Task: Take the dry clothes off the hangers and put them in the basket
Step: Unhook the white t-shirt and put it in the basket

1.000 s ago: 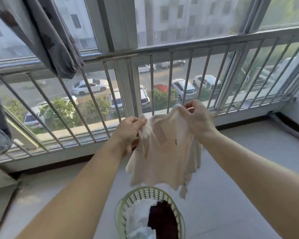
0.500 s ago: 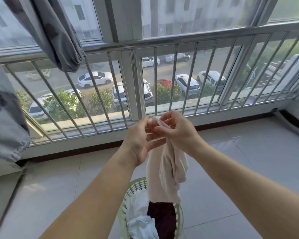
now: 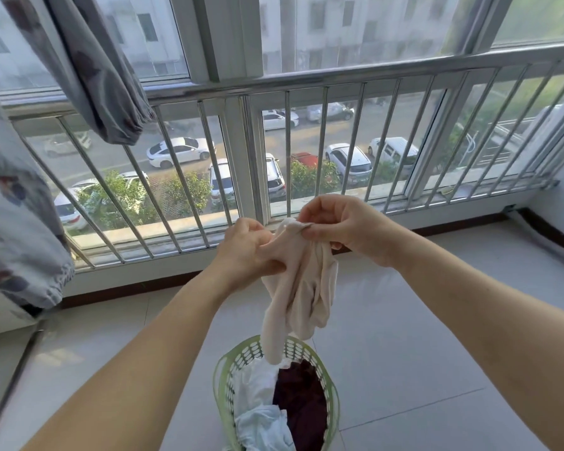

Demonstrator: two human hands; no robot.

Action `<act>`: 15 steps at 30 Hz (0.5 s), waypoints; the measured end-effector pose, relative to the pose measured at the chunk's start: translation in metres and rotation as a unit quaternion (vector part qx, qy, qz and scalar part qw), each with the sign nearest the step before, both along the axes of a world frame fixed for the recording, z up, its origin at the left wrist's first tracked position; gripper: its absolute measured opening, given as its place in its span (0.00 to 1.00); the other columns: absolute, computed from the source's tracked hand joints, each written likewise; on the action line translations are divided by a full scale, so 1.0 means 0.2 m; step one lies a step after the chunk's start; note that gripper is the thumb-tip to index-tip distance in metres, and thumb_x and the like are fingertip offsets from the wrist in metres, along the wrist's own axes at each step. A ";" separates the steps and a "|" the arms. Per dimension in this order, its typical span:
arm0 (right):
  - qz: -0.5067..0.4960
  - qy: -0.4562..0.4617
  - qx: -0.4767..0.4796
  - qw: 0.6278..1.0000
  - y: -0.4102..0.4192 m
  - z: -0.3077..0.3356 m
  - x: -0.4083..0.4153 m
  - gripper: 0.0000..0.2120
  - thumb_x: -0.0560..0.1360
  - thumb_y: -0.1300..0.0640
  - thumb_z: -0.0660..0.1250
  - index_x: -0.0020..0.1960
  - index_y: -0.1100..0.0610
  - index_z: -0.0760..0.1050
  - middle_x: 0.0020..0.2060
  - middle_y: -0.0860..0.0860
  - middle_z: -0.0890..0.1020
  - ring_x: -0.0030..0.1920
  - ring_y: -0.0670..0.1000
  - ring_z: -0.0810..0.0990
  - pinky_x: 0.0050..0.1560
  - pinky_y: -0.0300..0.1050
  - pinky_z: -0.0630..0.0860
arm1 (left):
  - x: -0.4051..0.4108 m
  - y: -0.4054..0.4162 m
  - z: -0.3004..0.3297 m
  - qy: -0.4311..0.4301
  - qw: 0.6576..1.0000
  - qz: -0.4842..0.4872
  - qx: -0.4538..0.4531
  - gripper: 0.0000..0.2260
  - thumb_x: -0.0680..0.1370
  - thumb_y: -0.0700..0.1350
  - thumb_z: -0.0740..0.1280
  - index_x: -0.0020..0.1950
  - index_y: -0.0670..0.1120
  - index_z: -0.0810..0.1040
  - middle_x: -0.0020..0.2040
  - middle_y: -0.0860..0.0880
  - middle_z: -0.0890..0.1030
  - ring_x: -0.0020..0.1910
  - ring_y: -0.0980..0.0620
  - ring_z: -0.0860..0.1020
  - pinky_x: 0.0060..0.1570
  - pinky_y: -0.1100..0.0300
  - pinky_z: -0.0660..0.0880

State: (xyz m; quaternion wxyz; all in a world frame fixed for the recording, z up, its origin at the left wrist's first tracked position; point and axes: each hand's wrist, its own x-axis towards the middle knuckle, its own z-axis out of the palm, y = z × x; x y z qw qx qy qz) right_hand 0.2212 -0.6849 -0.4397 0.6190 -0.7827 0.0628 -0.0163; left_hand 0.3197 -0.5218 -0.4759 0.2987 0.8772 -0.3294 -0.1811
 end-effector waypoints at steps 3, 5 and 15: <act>-0.017 -0.001 -0.026 1.000 -0.06 0.02 -0.03 0.07 0.74 0.67 0.67 0.46 0.57 0.75 0.37 0.50 0.80 0.35 0.42 0.77 0.36 0.33 0.73 | 0.02 0.01 0.04 0.033 0.999 -0.037 -0.023 0.14 0.60 0.50 0.72 0.37 0.45 0.74 0.42 0.52 0.72 0.42 0.54 0.71 0.40 0.61 0.68; -0.029 0.008 -0.082 0.996 -0.09 0.01 -0.05 0.07 0.74 0.66 0.67 0.48 0.56 0.76 0.39 0.52 0.82 0.39 0.45 0.79 0.45 0.39 0.76 | 0.02 0.01 0.06 0.048 0.997 -0.050 -0.031 0.14 0.65 0.44 0.76 0.34 0.48 0.69 0.33 0.53 0.71 0.34 0.56 0.69 0.33 0.62 0.63; -0.112 0.103 -0.371 0.916 -0.06 -0.10 -0.06 0.07 0.78 0.60 0.58 0.49 0.55 0.75 0.46 0.53 0.81 0.40 0.53 0.80 0.33 0.41 0.71 | -0.04 -0.03 0.07 0.013 0.997 -0.070 -0.032 0.13 0.66 0.38 0.75 0.36 0.49 0.71 0.34 0.53 0.73 0.34 0.55 0.69 0.33 0.62 0.65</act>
